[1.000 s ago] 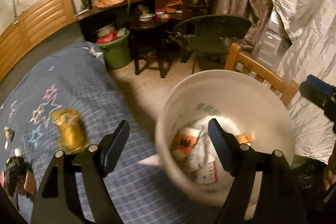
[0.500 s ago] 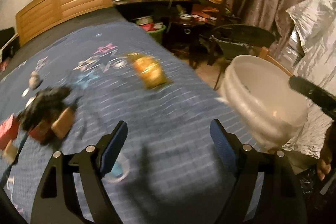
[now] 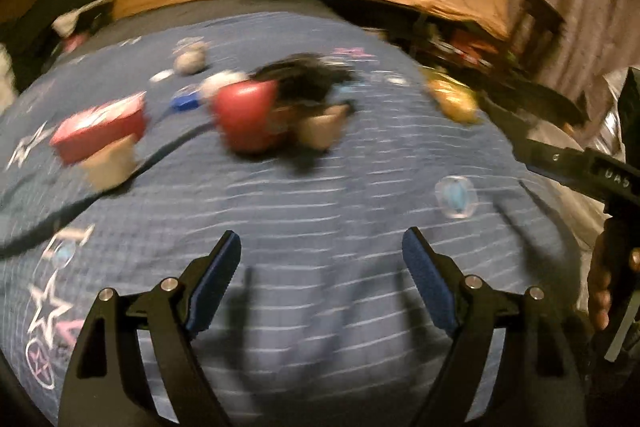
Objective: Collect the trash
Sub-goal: 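Move both open tools back over the bed clutter, then grasp the white face mask with the right tool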
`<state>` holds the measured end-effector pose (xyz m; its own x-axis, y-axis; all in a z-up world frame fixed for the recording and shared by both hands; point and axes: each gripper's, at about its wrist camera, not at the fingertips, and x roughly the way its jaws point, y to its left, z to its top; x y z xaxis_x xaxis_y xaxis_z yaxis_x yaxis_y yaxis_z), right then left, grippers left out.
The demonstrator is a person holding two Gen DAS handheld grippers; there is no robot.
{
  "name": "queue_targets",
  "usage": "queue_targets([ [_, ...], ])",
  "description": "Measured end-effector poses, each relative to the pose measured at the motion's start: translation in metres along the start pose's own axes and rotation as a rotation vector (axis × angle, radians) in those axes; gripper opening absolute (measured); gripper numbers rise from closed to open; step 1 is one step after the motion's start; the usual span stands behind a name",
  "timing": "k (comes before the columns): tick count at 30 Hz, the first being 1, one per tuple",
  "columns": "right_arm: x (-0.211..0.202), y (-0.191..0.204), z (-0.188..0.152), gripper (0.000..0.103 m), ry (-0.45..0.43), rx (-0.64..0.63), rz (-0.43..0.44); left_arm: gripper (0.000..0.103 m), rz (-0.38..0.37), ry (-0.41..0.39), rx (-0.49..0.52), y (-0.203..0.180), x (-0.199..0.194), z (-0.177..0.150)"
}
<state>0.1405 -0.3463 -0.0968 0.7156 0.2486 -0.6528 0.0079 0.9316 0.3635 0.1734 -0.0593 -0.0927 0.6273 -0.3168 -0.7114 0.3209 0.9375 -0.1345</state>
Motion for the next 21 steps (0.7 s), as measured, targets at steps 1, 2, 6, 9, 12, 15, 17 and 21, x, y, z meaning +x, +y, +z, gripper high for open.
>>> queue_targets([
  [1,0.006,0.010,0.003,0.068,-0.001,-0.015,0.016,0.079,0.015,-0.003,-0.036,0.015,0.000,0.000],
  [2,0.015,0.028,0.013,0.068,-0.018,-0.045,0.037,0.079,0.028,-0.009,-0.070,0.027,0.000,0.001],
  [6,0.041,0.078,0.060,0.068,-0.050,-0.175,0.074,0.079,0.053,-0.038,-0.187,0.068,0.001,0.003],
  [9,0.083,0.117,0.107,0.068,0.017,-0.302,0.113,0.079,0.054,-0.017,-0.235,0.086,0.009,-0.001],
  [12,0.140,0.151,0.144,0.053,0.167,-0.435,0.123,0.080,-0.002,0.007,-0.296,0.100,0.016,-0.006],
  [15,0.195,0.175,0.158,0.039,0.341,-0.566,0.100,0.083,-0.023,0.005,-0.293,0.101,0.017,-0.006],
  [17,0.229,0.184,0.161,0.035,0.456,-0.630,0.081,0.084,-0.029,-0.002,-0.295,0.101,0.017,-0.005],
  [21,0.259,0.182,0.153,0.035,0.594,-0.668,0.091,0.084,-0.045,-0.010,-0.315,0.103,0.019,-0.006],
])
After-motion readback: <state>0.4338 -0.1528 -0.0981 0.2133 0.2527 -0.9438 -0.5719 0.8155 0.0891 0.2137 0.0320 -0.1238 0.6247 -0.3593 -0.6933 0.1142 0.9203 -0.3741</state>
